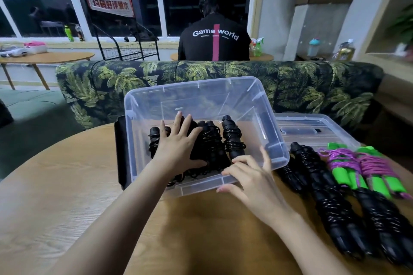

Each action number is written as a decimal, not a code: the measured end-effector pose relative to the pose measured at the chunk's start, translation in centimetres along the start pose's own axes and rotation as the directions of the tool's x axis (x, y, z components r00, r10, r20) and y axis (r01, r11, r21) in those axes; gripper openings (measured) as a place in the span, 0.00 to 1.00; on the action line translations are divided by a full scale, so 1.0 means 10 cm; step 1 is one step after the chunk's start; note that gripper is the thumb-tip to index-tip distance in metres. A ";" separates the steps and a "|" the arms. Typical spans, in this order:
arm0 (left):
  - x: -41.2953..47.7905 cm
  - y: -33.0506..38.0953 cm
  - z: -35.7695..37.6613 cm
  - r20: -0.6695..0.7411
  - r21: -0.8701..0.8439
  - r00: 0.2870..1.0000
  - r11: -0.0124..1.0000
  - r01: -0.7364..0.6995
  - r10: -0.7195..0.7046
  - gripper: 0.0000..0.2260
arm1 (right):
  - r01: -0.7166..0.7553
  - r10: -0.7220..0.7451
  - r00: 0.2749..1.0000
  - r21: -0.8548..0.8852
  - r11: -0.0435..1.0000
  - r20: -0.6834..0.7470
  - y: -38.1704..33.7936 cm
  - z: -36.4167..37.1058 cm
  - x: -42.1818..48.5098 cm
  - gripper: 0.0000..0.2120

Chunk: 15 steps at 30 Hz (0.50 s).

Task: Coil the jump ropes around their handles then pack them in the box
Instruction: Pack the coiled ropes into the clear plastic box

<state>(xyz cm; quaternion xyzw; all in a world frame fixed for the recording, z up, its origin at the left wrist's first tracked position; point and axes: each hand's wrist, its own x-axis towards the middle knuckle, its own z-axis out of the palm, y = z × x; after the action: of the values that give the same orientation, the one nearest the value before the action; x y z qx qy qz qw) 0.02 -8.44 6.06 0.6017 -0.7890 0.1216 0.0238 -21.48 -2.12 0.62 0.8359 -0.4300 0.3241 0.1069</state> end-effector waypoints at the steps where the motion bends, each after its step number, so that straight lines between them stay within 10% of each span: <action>1: 0.00 0.00 0.01 -0.004 0.001 1.000 1.000 -0.002 0.002 0.44 | 0.010 -0.011 1.000 0.035 0.999 0.007 0.03 -0.02 -0.01 0.24; 9: 0.02 -0.07 0.02 -0.019 -0.051 1.000 0.999 0.011 -0.012 0.43 | -0.304 0.315 0.869 0.091 0.948 -0.382 0.63 -0.38 -0.26 0.16; 15: 0.06 -0.14 0.06 -0.036 -0.063 0.999 0.998 0.009 -0.011 0.43 | -0.632 0.626 0.774 -0.149 0.760 -0.094 1.12 -0.36 -0.41 0.24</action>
<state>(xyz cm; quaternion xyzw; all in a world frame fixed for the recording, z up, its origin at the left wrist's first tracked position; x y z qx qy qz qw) 1.24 -9.51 5.83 0.6022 -0.7890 0.1073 0.0577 -33.68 -4.63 -0.29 0.6242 -0.7095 0.3190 0.0722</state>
